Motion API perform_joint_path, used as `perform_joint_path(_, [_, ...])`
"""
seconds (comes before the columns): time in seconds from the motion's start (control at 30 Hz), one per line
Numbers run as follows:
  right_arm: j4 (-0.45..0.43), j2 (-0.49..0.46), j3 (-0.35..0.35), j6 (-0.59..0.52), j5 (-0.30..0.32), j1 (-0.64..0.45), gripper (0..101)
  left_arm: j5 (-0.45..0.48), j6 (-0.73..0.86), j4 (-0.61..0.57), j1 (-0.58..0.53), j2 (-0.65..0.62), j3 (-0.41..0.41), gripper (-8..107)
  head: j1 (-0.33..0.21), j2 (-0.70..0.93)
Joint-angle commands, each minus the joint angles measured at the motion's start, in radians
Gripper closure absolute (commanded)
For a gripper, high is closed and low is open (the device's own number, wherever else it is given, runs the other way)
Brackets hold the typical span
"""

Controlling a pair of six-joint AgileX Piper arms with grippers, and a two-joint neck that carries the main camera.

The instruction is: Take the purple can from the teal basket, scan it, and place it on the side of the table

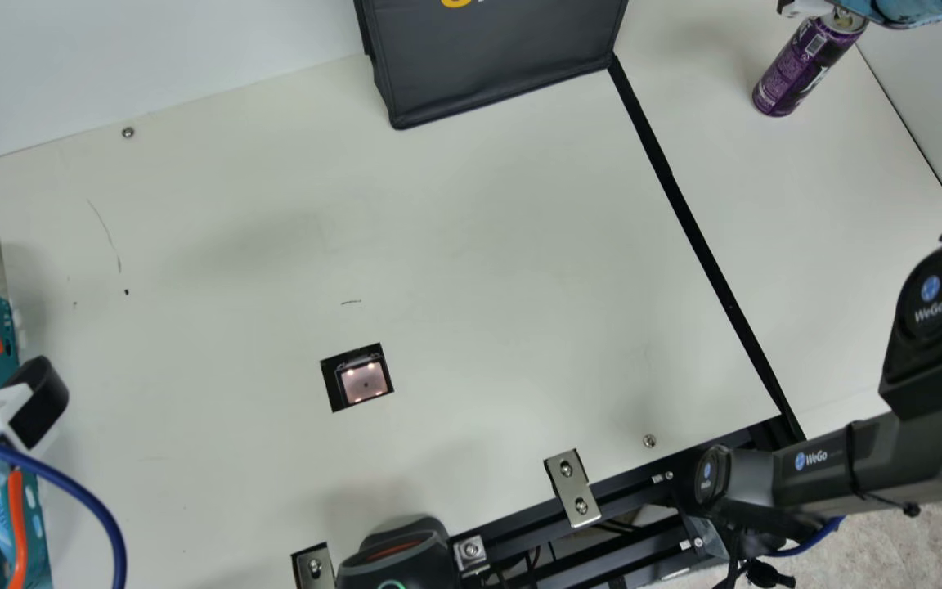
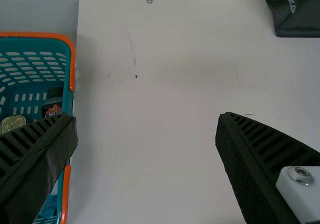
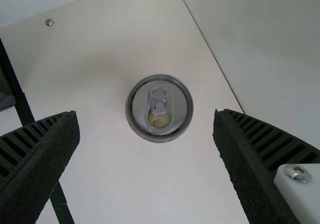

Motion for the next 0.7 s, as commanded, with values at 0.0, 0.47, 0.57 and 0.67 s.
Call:
perform_joint_path(0.0, [-0.009,-0.053,0.03,0.01,-0.003,0.004,6,0.0,0.0,0.0,0.0,0.0,0.0,9,-0.029,-0.002])
perform_joint_path(0.47, [-0.033,-0.384,0.271,0.083,-0.007,0.062,6,0.0,0.0,0.0,0.0,0.0,0.0,9,-0.029,-0.002])
perform_joint_path(0.57, [-0.037,-0.378,0.275,0.092,-0.005,0.071,6,0.0,0.0,0.0,0.0,0.0,0.0,9,-0.029,-0.002])
perform_joint_path(0.67, [-0.037,-0.448,0.308,0.101,0.011,0.094,6,0.011,-0.004,0.012,0.003,-0.018,-0.009,9,-0.029,0.021])
